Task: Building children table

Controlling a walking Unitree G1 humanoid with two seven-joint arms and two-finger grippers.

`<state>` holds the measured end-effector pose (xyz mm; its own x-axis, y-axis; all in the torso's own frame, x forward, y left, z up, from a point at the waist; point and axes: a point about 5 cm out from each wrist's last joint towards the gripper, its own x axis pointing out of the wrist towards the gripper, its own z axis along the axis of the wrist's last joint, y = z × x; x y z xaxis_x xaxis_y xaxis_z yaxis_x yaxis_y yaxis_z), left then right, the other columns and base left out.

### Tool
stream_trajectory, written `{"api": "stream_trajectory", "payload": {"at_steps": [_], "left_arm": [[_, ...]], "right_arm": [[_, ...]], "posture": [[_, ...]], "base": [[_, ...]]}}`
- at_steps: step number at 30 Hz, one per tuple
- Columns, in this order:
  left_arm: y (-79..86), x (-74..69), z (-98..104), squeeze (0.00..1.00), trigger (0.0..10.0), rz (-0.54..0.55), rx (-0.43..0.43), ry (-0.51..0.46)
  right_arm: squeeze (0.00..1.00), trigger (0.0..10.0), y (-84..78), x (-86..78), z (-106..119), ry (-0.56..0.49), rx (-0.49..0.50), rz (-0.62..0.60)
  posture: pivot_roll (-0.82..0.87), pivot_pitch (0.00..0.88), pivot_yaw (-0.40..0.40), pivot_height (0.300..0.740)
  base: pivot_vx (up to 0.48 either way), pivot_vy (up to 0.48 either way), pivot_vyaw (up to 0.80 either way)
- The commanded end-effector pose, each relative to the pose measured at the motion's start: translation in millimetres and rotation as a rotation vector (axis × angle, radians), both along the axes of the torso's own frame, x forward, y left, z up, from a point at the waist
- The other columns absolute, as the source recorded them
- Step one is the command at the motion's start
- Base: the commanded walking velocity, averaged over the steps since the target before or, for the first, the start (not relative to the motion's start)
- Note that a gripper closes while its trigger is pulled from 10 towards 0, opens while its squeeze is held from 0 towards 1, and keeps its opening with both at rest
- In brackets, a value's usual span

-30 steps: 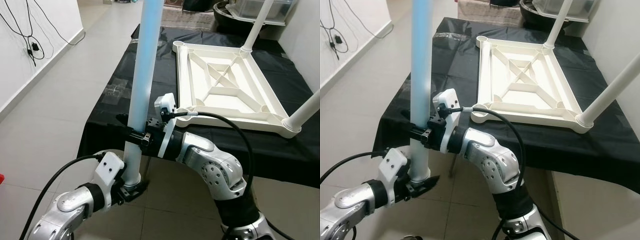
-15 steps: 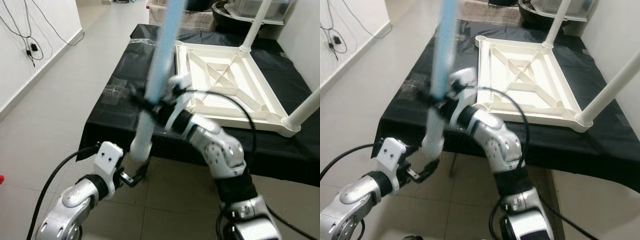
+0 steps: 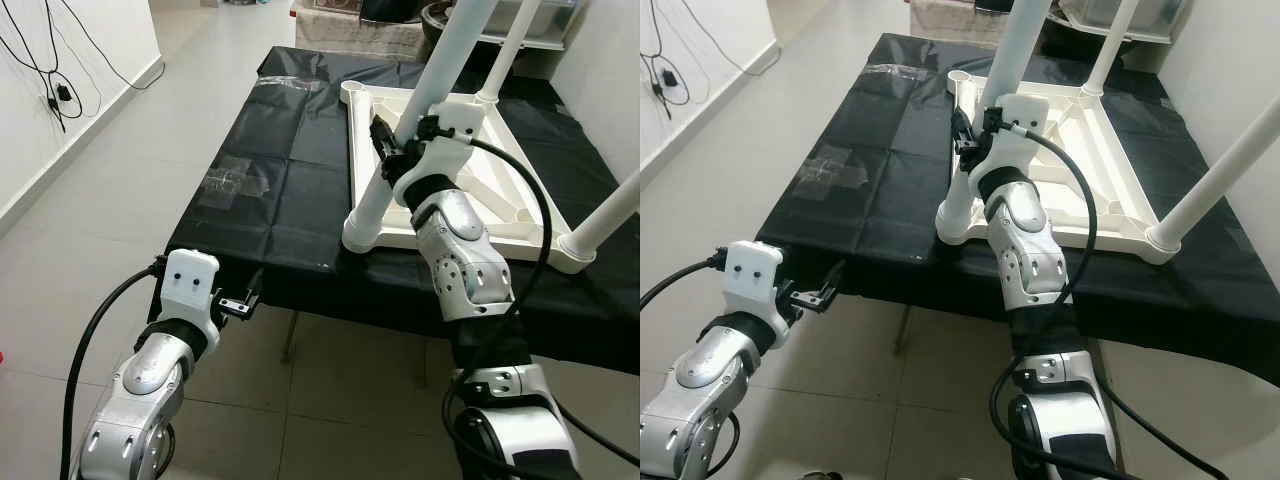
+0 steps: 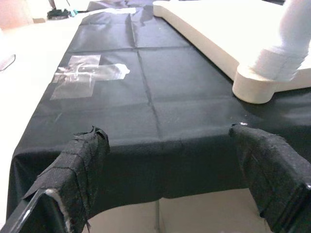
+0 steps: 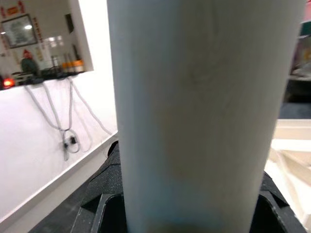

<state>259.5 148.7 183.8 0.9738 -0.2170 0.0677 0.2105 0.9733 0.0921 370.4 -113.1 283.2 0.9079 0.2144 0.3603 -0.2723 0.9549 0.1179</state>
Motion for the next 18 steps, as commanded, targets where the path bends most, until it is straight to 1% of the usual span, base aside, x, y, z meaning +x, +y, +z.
{"api": "stream_trajectory", "payload": {"at_steps": [1, 9, 10, 12, 18], "left_arm": [[-1.2, 0.1, -3.1, 0.00, 10.0, 0.005, 0.008, 0.006], [-0.8, 2.2, -1.6, 0.00, 10.0, 0.026, 0.016, -0.007], [-0.8, 2.2, -1.6, 0.00, 10.0, 0.026, 0.016, -0.007], [-0.1, 2.8, -1.3, 0.00, 10.0, 0.032, 0.024, -0.010], [-0.1, 3.4, -1.1, 0.00, 10.0, 0.033, 0.026, -0.012]], "right_arm": [[0.00, 10.0, 1.0, 0.7, 5.9, -0.037, 0.022, 0.003], [0.00, 10.0, 4.4, 2.4, 12.7, -0.071, 0.062, 0.003], [0.00, 10.0, 4.4, 2.4, 12.7, -0.071, 0.062, 0.003], [0.00, 10.0, 3.3, 2.4, 19.8, -0.091, 0.084, 0.002], [0.00, 10.0, 2.6, 2.9, 24.3, -0.103, 0.100, 0.003]], "posture": [[0.10, 0.123, -0.079, 0.740], [0.10, 0.123, -0.079, 0.740], [0.10, 0.123, -0.079, 0.740], [0.10, 0.124, -0.079, 0.740], [0.10, 0.130, -0.081, 0.740]], "base": [[0.240, 0.000, 0.00], [0.242, 0.000, 0.00], [0.244, 0.000, 0.00], [0.257, 0.000, 0.00], [0.265, 0.000, 0.00]]}}
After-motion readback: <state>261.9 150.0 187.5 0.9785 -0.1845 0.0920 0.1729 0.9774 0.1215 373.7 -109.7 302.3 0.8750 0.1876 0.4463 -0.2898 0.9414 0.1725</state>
